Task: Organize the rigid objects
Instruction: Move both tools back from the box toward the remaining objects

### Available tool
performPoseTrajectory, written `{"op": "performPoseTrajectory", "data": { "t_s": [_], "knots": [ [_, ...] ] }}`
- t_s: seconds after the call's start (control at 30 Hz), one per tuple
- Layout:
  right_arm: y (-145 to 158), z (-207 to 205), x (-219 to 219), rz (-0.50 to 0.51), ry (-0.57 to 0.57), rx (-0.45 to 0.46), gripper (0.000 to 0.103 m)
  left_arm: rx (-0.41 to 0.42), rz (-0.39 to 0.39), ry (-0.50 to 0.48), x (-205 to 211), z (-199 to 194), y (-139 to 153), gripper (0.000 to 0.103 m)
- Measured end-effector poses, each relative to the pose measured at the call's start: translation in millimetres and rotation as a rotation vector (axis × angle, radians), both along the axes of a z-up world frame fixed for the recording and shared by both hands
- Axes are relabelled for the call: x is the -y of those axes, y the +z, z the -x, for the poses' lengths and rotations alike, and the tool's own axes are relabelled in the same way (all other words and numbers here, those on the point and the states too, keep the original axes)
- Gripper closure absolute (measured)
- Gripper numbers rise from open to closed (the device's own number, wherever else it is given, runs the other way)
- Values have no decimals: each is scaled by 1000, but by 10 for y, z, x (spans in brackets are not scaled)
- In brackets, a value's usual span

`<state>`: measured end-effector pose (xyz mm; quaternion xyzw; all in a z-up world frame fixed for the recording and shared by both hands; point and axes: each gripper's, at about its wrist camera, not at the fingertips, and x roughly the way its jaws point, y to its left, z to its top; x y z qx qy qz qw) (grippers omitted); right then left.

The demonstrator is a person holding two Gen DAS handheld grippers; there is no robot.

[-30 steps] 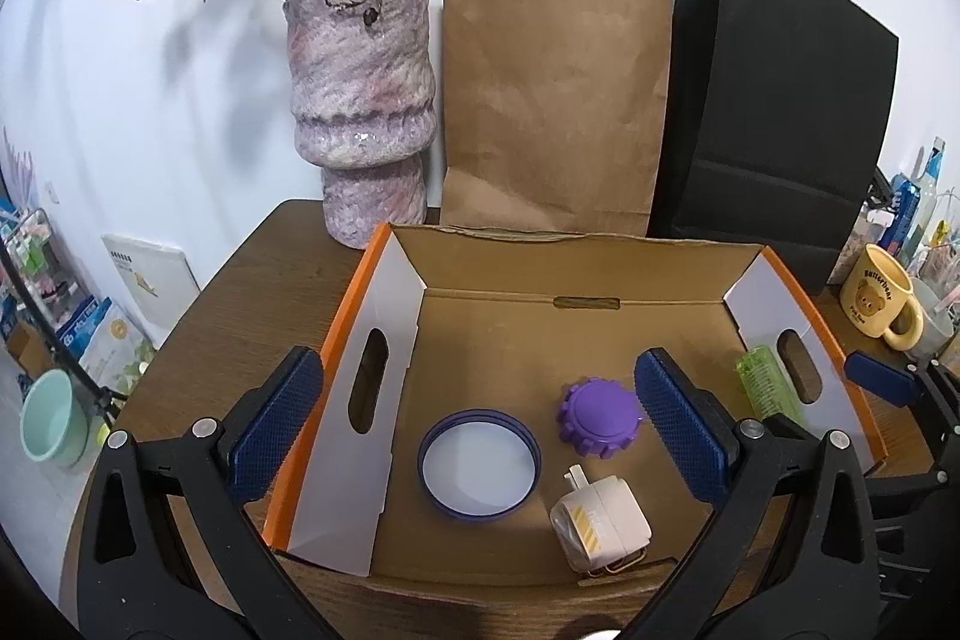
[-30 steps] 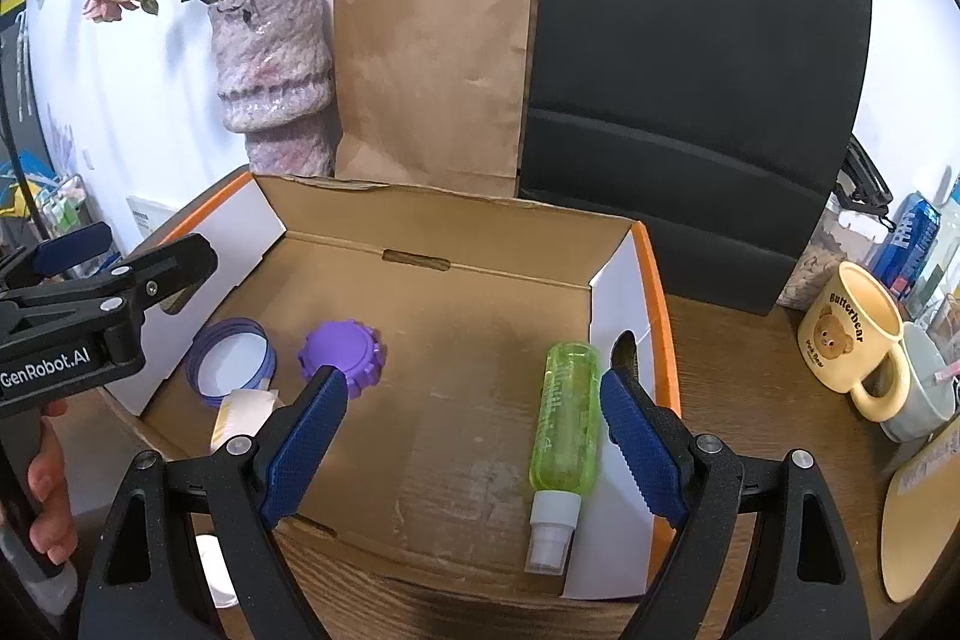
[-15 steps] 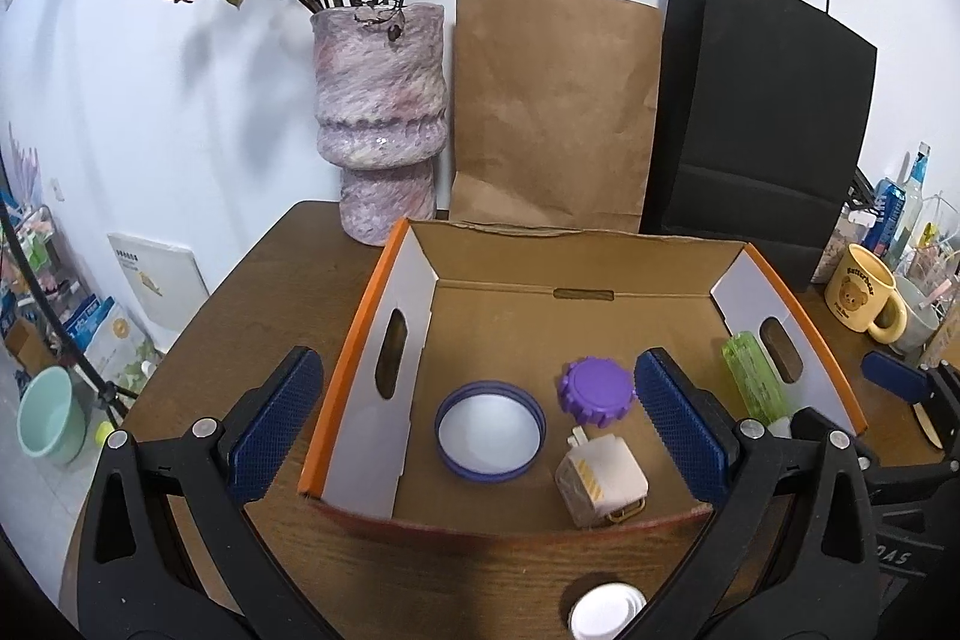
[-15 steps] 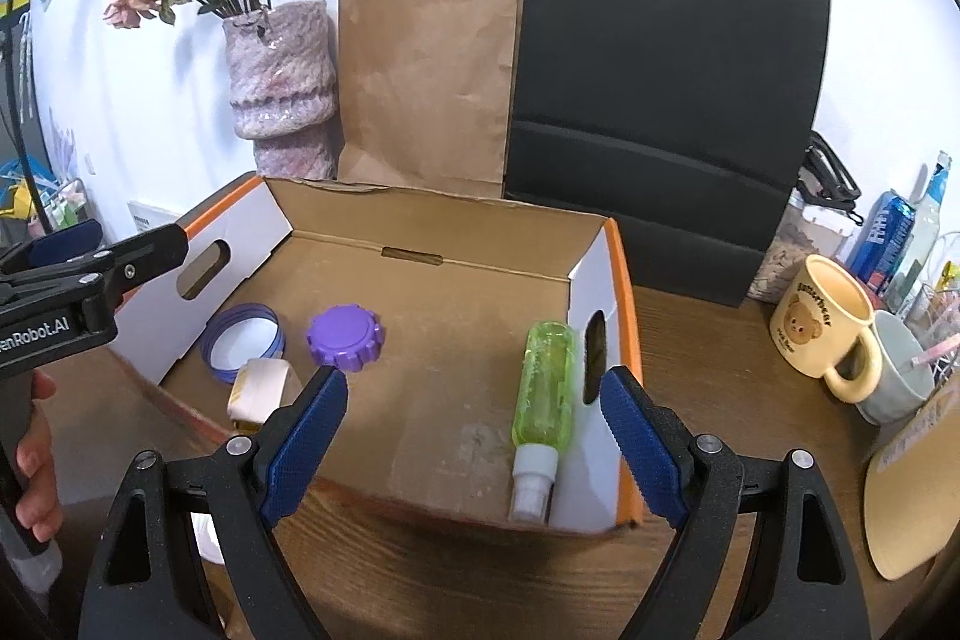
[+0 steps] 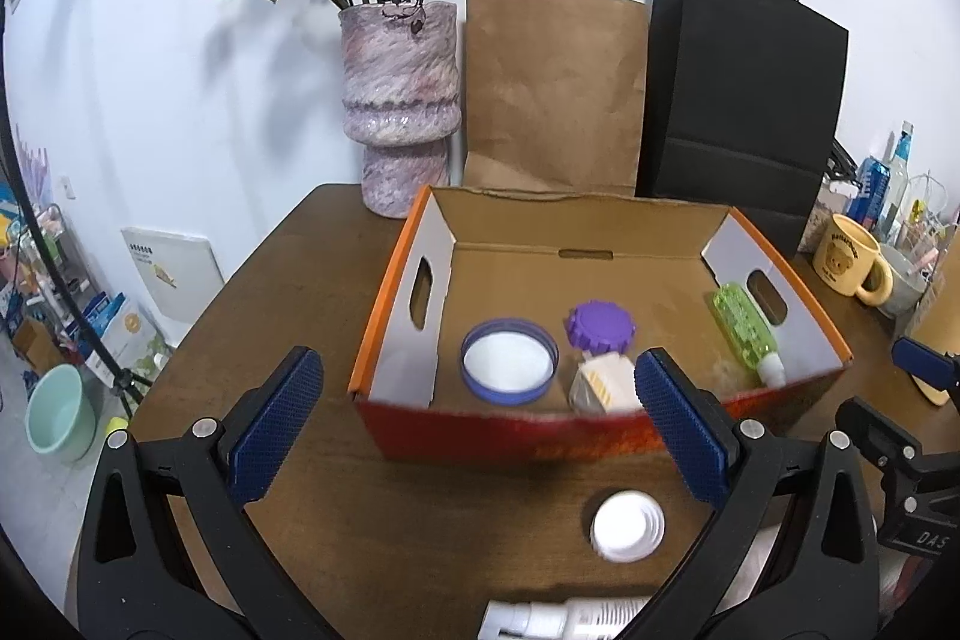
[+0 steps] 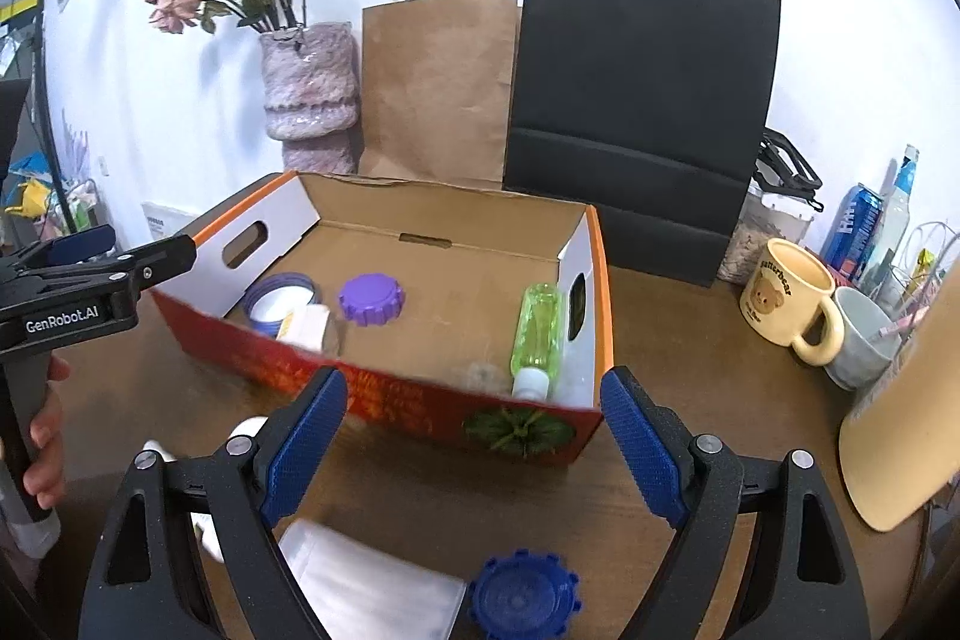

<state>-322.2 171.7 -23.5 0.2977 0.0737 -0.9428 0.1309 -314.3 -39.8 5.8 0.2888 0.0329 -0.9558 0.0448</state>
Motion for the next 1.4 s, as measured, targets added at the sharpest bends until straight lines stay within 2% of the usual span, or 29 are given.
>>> {"op": "performPoseTrajectory", "data": {
  "t_s": [0.53,1.07,1.4],
  "knots": [
    [-84,-654,9,0,-2,-35,13,14,1,-41,-100,-607,-146,0],
    [-397,-1187,35,-18,18,39,13,74,-8,-62,-83,-1107,-342,0],
    [-611,-1409,13,-41,25,120,13,110,-3,-59,-37,-1362,-475,0]
  ]
}}
